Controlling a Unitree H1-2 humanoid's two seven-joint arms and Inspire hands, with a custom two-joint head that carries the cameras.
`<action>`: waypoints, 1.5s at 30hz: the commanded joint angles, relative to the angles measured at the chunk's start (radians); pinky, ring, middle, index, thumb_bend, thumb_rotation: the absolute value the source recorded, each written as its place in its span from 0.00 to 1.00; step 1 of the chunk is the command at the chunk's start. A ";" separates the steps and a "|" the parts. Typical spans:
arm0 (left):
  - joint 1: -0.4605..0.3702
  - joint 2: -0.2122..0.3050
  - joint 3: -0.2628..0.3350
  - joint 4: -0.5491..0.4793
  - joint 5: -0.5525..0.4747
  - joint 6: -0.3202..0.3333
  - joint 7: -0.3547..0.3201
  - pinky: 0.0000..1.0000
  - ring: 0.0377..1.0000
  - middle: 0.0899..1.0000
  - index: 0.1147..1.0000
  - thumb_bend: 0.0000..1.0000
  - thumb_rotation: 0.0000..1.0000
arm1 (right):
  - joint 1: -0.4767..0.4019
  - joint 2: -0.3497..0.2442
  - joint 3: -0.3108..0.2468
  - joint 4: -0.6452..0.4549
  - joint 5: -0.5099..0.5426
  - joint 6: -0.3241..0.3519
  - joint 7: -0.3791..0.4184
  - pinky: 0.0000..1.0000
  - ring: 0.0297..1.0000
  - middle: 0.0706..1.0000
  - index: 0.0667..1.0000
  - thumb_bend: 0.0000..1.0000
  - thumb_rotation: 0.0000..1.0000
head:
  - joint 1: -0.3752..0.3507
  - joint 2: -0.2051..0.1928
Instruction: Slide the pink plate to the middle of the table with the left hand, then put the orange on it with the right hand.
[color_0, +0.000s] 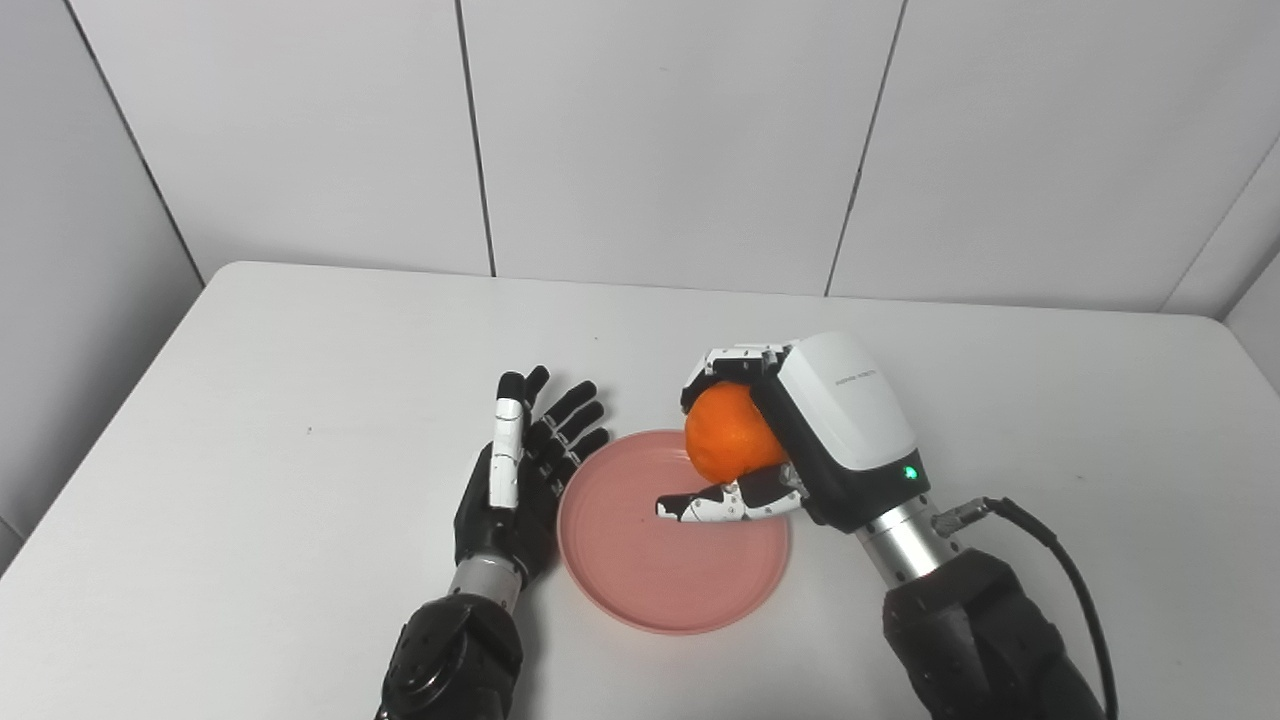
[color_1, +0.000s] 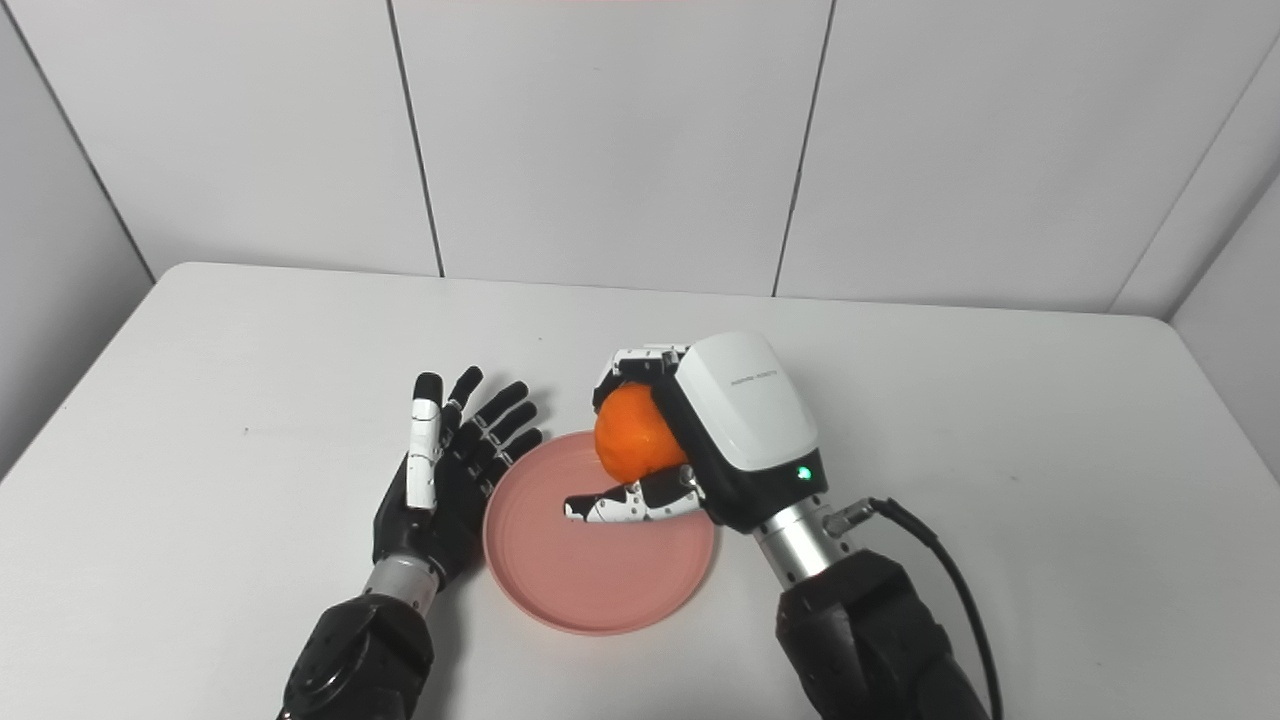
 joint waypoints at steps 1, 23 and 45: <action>0.009 -0.017 -0.003 0.012 0.003 0.021 0.009 0.81 0.82 0.75 0.94 0.82 0.80 | -0.018 0.007 0.008 -0.006 -0.008 -0.046 -0.010 0.10 0.14 0.19 0.20 0.70 0.16 | 0.001 -0.001; 0.008 -0.012 -0.009 0.021 0.013 0.015 0.008 0.77 0.80 0.74 0.94 0.81 0.82 | -0.063 0.025 0.054 0.213 -0.028 -0.089 -0.052 0.12 0.16 0.22 0.25 0.67 0.18 | 0.011 0.004; 0.008 -0.017 -0.013 0.021 0.018 0.017 0.013 0.76 0.80 0.73 0.93 0.82 0.80 | -0.055 0.000 0.092 0.301 -0.024 -0.114 -0.062 0.15 0.18 0.24 0.24 0.66 0.27 | 0.022 0.008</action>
